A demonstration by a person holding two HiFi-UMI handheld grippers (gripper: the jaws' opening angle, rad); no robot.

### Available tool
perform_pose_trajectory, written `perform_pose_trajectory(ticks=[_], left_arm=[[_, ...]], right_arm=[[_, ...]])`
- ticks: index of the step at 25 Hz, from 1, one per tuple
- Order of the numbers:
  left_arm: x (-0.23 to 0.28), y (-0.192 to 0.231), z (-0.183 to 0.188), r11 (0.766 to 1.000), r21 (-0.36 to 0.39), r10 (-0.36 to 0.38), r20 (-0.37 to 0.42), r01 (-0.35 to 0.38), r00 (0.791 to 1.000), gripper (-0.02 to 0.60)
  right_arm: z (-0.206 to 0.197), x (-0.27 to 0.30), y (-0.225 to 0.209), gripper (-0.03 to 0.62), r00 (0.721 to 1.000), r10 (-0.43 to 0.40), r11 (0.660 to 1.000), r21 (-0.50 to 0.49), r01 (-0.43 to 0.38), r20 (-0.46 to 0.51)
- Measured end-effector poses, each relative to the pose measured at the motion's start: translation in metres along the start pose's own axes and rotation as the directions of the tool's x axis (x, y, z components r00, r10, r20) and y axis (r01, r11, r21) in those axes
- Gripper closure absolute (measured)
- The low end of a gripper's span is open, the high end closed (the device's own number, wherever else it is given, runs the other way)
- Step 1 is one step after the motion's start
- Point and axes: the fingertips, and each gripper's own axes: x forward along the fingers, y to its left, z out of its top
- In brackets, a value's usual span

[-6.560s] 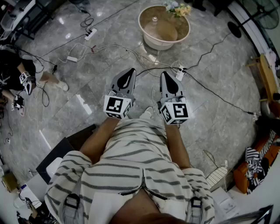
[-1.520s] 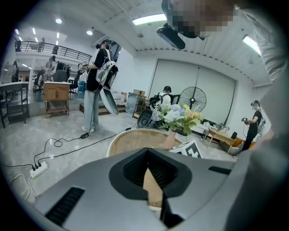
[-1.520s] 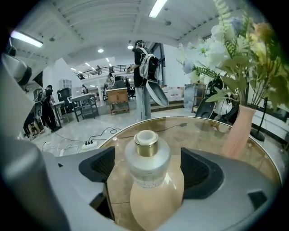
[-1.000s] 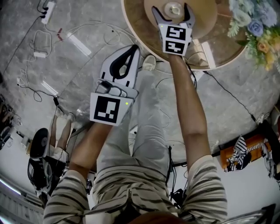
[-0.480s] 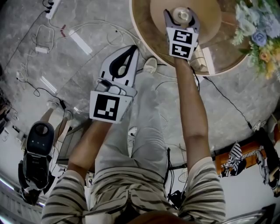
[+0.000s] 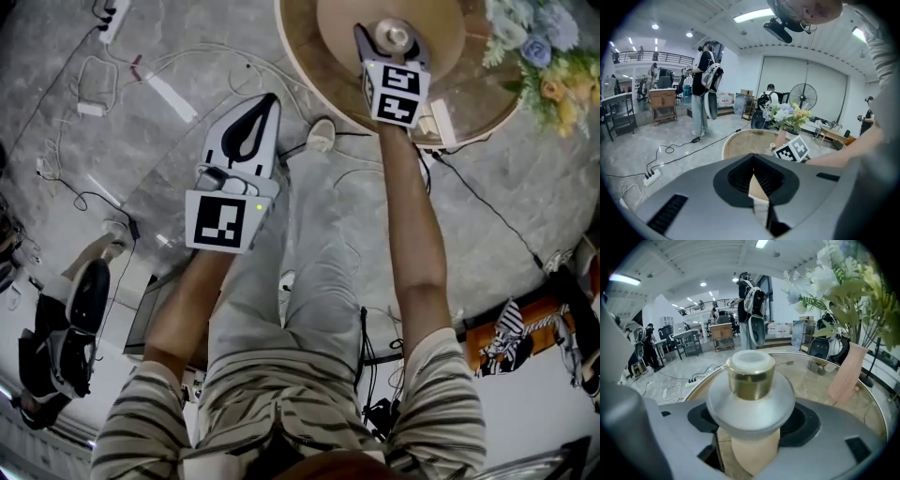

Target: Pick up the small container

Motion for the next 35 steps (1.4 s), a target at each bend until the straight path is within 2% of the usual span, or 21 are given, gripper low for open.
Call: perform_pose_trajectory(ticks=[5, 9, 12, 18, 24, 31, 35], left_arm=[[-0.02, -0.003, 0.02, 1.0, 0.018, 0.002, 0.037, -0.003, 0.999, 0.583], [-0.04, -0.007, 0.035, 1.0, 0.011, -0.011, 0.051, 0.01, 0.999, 0.583], [-0.054, -0.008, 0.051, 1.0, 0.013, -0.02, 0.096, 0.019, 0.995, 0.583], [-0.085, -0.023, 0.07, 0.997, 0.063, -0.048, 0.11, 0.041, 0.993, 0.583], [-0.13, -0.032, 0.117, 0.995, 0.089, -0.056, 0.163, 0.042, 0.985, 0.583], [-0.194, -0.042, 0.149, 0.996, 0.079, -0.051, 0.213, 0.035, 0.976, 0.583], [-0.227, -0.052, 0.163, 0.996, 0.078, -0.054, 0.227, 0.037, 0.972, 0.583]], right_arm=[[0.024, -0.035, -0.005, 0.255, 0.999, -0.018, 1.0, -0.001, 0.018, 0.026], [0.044, -0.071, 0.003, 0.255, 0.998, -0.034, 0.999, 0.037, 0.033, 0.052], [0.065, -0.097, 0.01, 0.255, 0.996, -0.053, 0.997, 0.065, 0.048, 0.077], [0.105, -0.155, 0.032, 0.255, 0.991, -0.05, 0.996, 0.081, 0.041, 0.124], [0.166, -0.231, 0.06, 0.255, 0.98, -0.037, 0.997, 0.067, 0.024, 0.194], [0.226, -0.324, 0.099, 0.255, 0.965, -0.017, 0.999, 0.038, 0.007, 0.262], [0.24, -0.368, 0.124, 0.255, 0.96, 0.01, 1.0, 0.023, -0.018, 0.279]])
